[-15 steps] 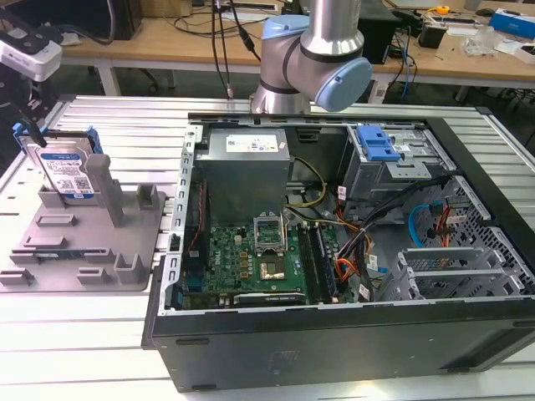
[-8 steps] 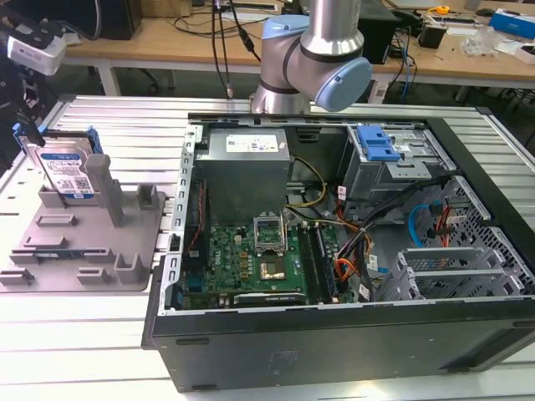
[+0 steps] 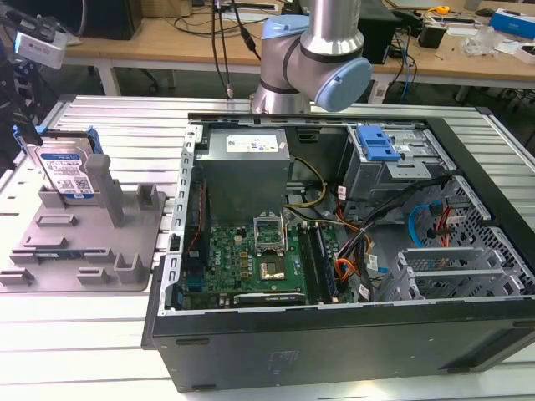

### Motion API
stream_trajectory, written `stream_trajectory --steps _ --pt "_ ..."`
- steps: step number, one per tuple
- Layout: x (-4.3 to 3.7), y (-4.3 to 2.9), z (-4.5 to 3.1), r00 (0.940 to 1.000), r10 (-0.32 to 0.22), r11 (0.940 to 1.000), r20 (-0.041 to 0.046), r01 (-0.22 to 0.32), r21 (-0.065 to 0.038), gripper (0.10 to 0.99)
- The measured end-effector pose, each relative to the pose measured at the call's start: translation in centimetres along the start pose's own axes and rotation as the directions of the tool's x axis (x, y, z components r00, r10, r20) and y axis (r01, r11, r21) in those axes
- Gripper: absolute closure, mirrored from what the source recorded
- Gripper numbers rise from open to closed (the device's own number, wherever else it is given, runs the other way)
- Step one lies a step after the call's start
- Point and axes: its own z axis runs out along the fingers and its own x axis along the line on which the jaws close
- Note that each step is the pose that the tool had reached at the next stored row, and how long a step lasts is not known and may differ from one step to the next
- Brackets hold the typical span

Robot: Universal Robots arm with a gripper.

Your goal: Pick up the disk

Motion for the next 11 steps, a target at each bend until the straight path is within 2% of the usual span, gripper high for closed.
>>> stream_trajectory --steps 2,3,5,11 --pt "0.00 0.00 0.01 0.9990 -0.044 0.9990 -0.0009 0.044 0.002 0.529" --pt "-0.01 -0.01 0.03 0.9963 -0.086 0.9963 -0.0016 0.086 0.005 0.529" --pt "-0.01 -0.01 0.04 0.9925 -0.122 0.9924 -0.0017 0.122 0.012 0.529" --pt "-0.12 0.03 0.03 0.9924 -0.123 0.9923 -0.0015 0.123 0.012 0.529"
